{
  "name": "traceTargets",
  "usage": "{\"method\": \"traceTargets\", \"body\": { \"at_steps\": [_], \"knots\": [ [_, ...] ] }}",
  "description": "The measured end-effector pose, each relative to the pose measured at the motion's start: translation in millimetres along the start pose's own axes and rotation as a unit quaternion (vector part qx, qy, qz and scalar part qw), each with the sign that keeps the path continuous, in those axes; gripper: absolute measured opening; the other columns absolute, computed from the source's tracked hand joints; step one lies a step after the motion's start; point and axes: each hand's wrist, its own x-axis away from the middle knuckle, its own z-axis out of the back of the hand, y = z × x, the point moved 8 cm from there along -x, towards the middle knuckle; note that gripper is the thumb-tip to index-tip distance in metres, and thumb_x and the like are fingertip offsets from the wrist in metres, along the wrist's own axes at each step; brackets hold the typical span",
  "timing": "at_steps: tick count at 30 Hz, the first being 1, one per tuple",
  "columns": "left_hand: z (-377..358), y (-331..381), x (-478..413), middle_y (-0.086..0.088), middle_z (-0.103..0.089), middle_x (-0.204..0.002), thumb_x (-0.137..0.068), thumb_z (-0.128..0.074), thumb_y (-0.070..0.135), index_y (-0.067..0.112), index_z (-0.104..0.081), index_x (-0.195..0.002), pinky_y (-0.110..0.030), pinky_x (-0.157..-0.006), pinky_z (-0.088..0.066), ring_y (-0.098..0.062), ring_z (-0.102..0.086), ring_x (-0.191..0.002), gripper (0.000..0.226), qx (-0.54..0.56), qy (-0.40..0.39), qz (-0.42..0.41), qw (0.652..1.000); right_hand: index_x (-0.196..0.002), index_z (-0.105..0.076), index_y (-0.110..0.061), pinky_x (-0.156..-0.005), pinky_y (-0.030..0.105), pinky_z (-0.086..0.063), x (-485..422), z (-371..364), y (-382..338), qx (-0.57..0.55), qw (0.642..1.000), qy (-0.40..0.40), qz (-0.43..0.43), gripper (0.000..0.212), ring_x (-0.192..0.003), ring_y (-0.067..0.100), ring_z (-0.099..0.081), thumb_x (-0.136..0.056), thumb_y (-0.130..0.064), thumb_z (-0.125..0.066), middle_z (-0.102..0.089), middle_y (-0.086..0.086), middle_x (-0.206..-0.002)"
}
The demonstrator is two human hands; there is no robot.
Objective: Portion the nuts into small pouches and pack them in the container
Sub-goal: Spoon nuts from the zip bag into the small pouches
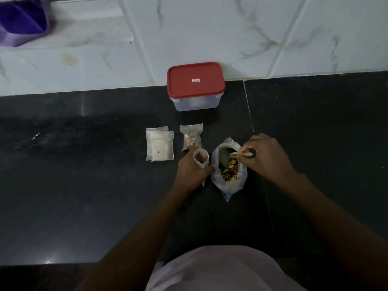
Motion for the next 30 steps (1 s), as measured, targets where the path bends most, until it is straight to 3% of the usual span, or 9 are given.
{"method": "traceTargets", "body": {
  "at_steps": [2, 5, 8, 12, 15, 19, 23, 27, 30],
  "knots": [
    [-0.6, -0.7, 3.1, 0.01, -0.069, -0.108, -0.078, -0.088, 0.023, 0.023, -0.063, -0.111, -0.02, -0.085, -0.053, 0.001, -0.065, -0.1, 0.042, 0.004, -0.005, -0.002, 1.0, -0.091, -0.08, -0.024, -0.069, 0.024, -0.048, -3.5, -7.4, -4.0, -0.005, 0.999, -0.046, -0.001, 0.012, -0.082, 0.004, -0.056, -0.08, -0.022, -0.084, -0.068, -0.007, -0.087],
    [-2.7, 0.1, 5.6, 0.01, -0.068, -0.109, -0.078, -0.087, 0.022, 0.021, -0.063, -0.114, -0.017, -0.083, -0.051, 0.002, -0.064, -0.101, 0.043, 0.006, -0.012, 0.002, 1.0, -0.093, -0.08, -0.027, -0.073, 0.02, -0.055, -2.5, -17.5, -2.8, -0.065, 0.991, -0.101, -0.051, 0.013, -0.079, -0.001, -0.066, -0.081, -0.022, -0.084, -0.073, -0.012, -0.089],
    [-4.0, 2.7, 7.1, 0.011, -0.068, -0.108, -0.079, -0.086, 0.02, 0.02, -0.063, -0.113, -0.02, -0.085, -0.053, 0.003, -0.064, -0.1, 0.041, 0.014, -0.016, 0.003, 1.0, -0.097, -0.08, -0.027, -0.073, 0.018, -0.055, -1.0, -13.4, -1.9, -0.1, 0.989, -0.087, -0.073, 0.015, -0.079, -0.002, -0.068, -0.083, -0.023, -0.083, -0.074, -0.013, -0.089],
    [-5.3, 4.4, 10.1, 0.012, -0.069, -0.106, -0.078, -0.086, 0.02, 0.022, -0.063, -0.11, -0.023, -0.085, -0.055, 0.004, -0.065, -0.098, 0.04, 0.013, -0.034, -0.012, 0.999, -0.102, -0.079, -0.022, -0.076, 0.019, -0.052, -4.8, -1.4, 1.9, -0.064, 0.995, -0.06, -0.056, 0.016, -0.083, 0.0, -0.065, -0.086, -0.02, -0.081, -0.07, -0.009, -0.092],
    [-7.5, 5.8, 12.8, 0.012, -0.068, -0.108, -0.075, -0.088, 0.02, 0.023, -0.063, -0.111, -0.024, -0.087, -0.055, 0.004, -0.064, -0.1, 0.044, 0.007, -0.057, -0.022, 0.998, -0.105, -0.079, -0.021, -0.069, 0.016, -0.045, -9.1, 0.5, 3.8, -0.022, 0.996, -0.071, -0.047, 0.017, -0.076, -0.001, -0.059, -0.088, -0.022, -0.079, -0.063, -0.01, -0.09],
    [-9.4, 9.1, 16.6, 0.012, -0.067, -0.112, -0.072, -0.091, 0.017, 0.023, -0.062, -0.115, -0.022, -0.089, -0.055, 0.003, -0.065, -0.106, 0.052, 0.026, -0.09, -0.03, 0.995, -0.106, -0.078, -0.021, -0.07, 0.014, -0.045, -10.3, -5.9, 3.3, -0.026, 0.993, -0.091, -0.065, 0.018, -0.077, -0.005, -0.058, -0.089, -0.026, -0.078, -0.072, -0.004, -0.1],
    [-9.7, 11.0, 19.6, 0.01, -0.065, -0.114, -0.072, -0.09, 0.01, 0.019, -0.06, -0.117, -0.013, -0.087, -0.052, 0.003, -0.063, -0.109, 0.054, 0.032, -0.117, -0.044, 0.992, -0.103, -0.078, -0.019, -0.074, 0.022, -0.056, -5.8, -6.4, 6.5, -0.067, 0.992, -0.057, -0.094, 0.017, -0.082, 0.002, -0.068, -0.09, -0.031, -0.076, -0.077, -0.004, -0.093],
    [-8.8, 10.5, 19.1, 0.01, -0.064, -0.116, -0.069, -0.091, 0.013, 0.019, -0.06, -0.116, -0.018, -0.091, -0.053, 0.0, -0.062, -0.11, 0.056, 0.008, -0.106, -0.059, 0.993, -0.1, -0.079, -0.015, -0.078, 0.036, -0.059, -3.0, 0.7, 6.6, -0.035, 0.996, -0.011, -0.079, 0.018, -0.081, 0.011, -0.069, -0.091, -0.03, -0.075, -0.076, 0.002, -0.091],
    [-11.2, 9.1, 18.7, 0.01, -0.064, -0.117, -0.069, -0.091, 0.016, 0.02, -0.06, -0.117, -0.018, -0.092, -0.052, 0.0, -0.062, -0.11, 0.058, -0.003, -0.105, -0.066, 0.992, -0.098, -0.079, -0.015, -0.075, 0.032, -0.058, -0.6, -3.7, 9.7, -0.049, 0.994, -0.022, -0.099, 0.017, -0.079, 0.008, -0.069, -0.091, -0.03, -0.075, -0.076, 0.0, -0.088]
  ]
}}
